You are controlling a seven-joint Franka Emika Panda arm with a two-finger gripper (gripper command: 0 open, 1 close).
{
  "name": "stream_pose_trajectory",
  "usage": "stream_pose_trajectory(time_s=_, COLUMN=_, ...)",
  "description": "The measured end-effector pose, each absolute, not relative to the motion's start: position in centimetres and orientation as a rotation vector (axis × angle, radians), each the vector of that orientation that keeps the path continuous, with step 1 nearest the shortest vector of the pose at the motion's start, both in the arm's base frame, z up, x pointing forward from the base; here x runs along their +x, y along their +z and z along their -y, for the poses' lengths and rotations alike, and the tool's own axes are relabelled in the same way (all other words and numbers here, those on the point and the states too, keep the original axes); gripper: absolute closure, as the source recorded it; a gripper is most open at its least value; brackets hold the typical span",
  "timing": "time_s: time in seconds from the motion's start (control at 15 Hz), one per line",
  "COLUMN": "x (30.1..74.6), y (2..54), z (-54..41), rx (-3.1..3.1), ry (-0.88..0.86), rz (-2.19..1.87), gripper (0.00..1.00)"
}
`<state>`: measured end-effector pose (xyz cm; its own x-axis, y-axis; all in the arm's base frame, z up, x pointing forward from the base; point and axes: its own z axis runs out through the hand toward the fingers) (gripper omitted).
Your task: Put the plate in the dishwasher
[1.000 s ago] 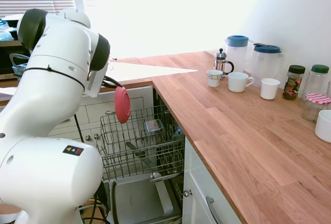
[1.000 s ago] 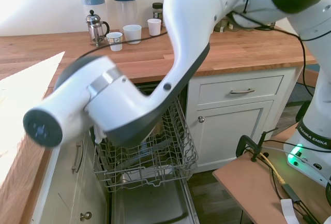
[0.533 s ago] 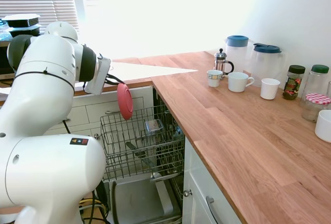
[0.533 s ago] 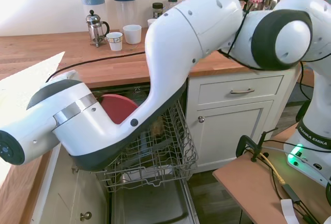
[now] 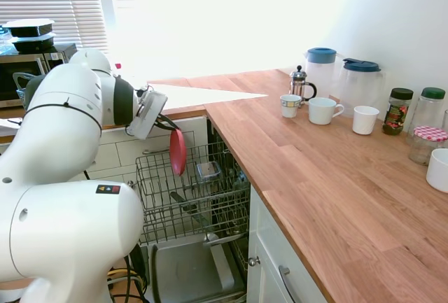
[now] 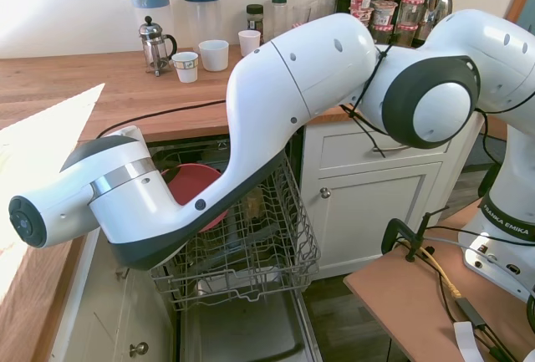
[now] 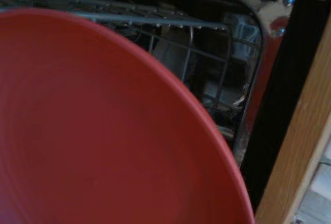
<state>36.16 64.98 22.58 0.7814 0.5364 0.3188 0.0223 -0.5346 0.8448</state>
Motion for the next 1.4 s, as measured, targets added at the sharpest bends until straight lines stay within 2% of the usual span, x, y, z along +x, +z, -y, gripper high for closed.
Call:
stream_pose_trajectory(time_s=0.4, x=36.0, y=21.2, z=-64.6, rx=2.061, ry=0.645, rz=-0.418, gripper=1.0)
stream_pose_trajectory(time_s=0.87, x=35.3, y=19.6, z=-63.5, rx=2.109, ry=0.478, rz=-0.404, gripper=1.0)
stream_pose_trajectory(time_s=1.27, x=34.5, y=19.6, z=-62.2, rx=2.157, ry=0.143, rz=-0.426, gripper=1.0)
stream_pose_trajectory(time_s=1.33, x=34.8, y=19.3, z=-61.9, rx=2.158, ry=0.1, rz=-0.428, gripper=0.0)
stream_pose_trajectory(time_s=1.4, x=35.1, y=19.1, z=-61.6, rx=2.157, ry=0.061, rz=-0.434, gripper=0.0)
